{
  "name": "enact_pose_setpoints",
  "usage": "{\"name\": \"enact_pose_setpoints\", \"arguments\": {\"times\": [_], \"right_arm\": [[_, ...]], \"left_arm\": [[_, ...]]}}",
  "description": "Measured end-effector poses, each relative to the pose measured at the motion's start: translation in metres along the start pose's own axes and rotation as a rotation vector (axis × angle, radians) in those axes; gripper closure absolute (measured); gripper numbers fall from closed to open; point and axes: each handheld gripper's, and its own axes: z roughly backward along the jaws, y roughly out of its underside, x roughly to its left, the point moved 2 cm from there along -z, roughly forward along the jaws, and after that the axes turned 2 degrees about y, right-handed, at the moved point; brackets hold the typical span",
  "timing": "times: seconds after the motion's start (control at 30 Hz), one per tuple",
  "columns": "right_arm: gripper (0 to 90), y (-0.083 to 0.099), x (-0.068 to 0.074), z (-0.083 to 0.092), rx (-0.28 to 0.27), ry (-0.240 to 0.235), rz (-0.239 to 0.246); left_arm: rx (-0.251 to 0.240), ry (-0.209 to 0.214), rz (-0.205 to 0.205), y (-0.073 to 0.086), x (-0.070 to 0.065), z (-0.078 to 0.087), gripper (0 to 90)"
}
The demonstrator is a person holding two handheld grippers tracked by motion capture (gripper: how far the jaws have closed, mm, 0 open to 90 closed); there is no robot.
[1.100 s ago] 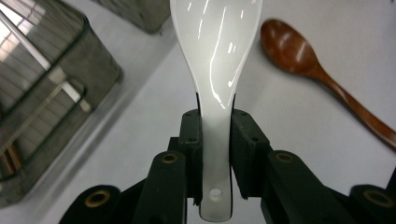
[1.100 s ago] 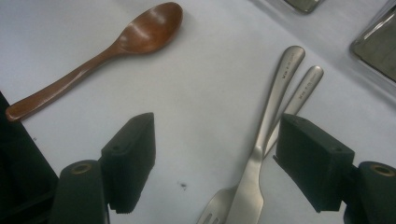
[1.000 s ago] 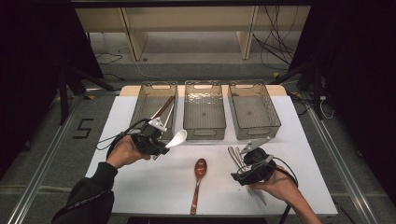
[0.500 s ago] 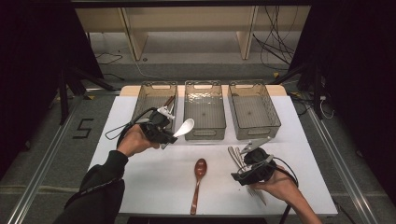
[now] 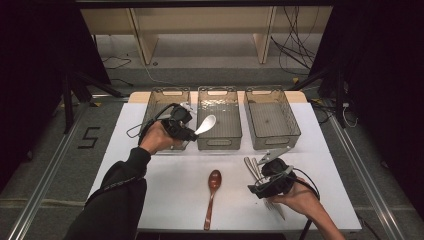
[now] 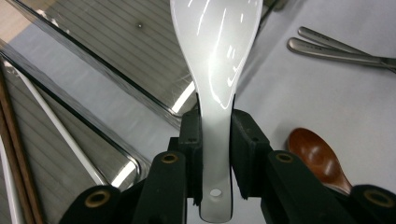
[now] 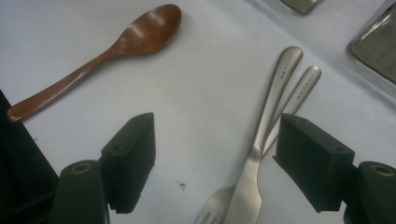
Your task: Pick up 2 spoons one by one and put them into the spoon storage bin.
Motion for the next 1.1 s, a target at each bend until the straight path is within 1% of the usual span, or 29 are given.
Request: {"name": "enact_pose_setpoints", "arguments": {"times": [0.07,0.17,0.3,0.37,0.4,0.43,0.57,0.67,0.7,0.73,0.83,1.03,1.1], "right_arm": [[29.3,0.000,0.000,0.000,-0.002,0.000,-0.001],[29.4,0.000,0.000,0.000,-0.001,-0.001,0.000],[29.3,0.000,0.000,0.001,-0.002,-0.001,0.002],[29.3,0.000,0.000,0.001,-0.003,-0.003,0.002],[29.3,0.000,-0.001,0.001,-0.003,-0.003,0.003],[29.3,0.000,-0.001,0.001,-0.003,-0.002,0.001],[29.3,0.001,-0.001,0.001,-0.003,-0.003,0.002],[29.3,0.000,-0.001,0.001,-0.004,-0.004,0.005],[29.3,0.001,-0.001,0.001,-0.004,-0.003,0.003],[29.3,0.001,-0.001,0.001,-0.003,-0.002,0.002],[29.3,0.001,-0.001,0.001,-0.002,-0.003,0.001],[29.4,0.001,-0.001,0.001,-0.001,-0.005,0.002],[29.4,0.001,-0.001,0.001,-0.001,-0.004,0.002]], "left_arm": [[0.004,-0.004,-0.005,-0.007,0.002,-0.002,75.0],[-0.007,-0.008,0.010,-0.017,0.005,-0.006,75.0],[-0.009,-0.025,0.015,-0.028,0.010,-0.013,75.0],[-0.003,-0.030,0.015,-0.031,0.011,-0.016,75.0],[0.000,-0.030,0.019,-0.033,0.012,-0.018,75.0],[-0.006,-0.029,0.034,-0.035,0.013,-0.021,74.9],[-0.002,-0.033,0.040,-0.040,0.019,-0.029,75.0],[-0.009,-0.032,0.055,-0.044,0.022,-0.034,74.9],[-0.019,-0.031,0.068,-0.046,0.022,-0.035,74.9],[-0.018,-0.030,0.065,-0.047,0.023,-0.036,74.9],[-0.030,-0.028,0.085,-0.048,0.024,-0.041,74.9],[-0.020,-0.026,0.116,-0.045,0.028,-0.055,74.9],[-0.018,-0.032,0.118,-0.044,0.028,-0.057,74.9]]}}
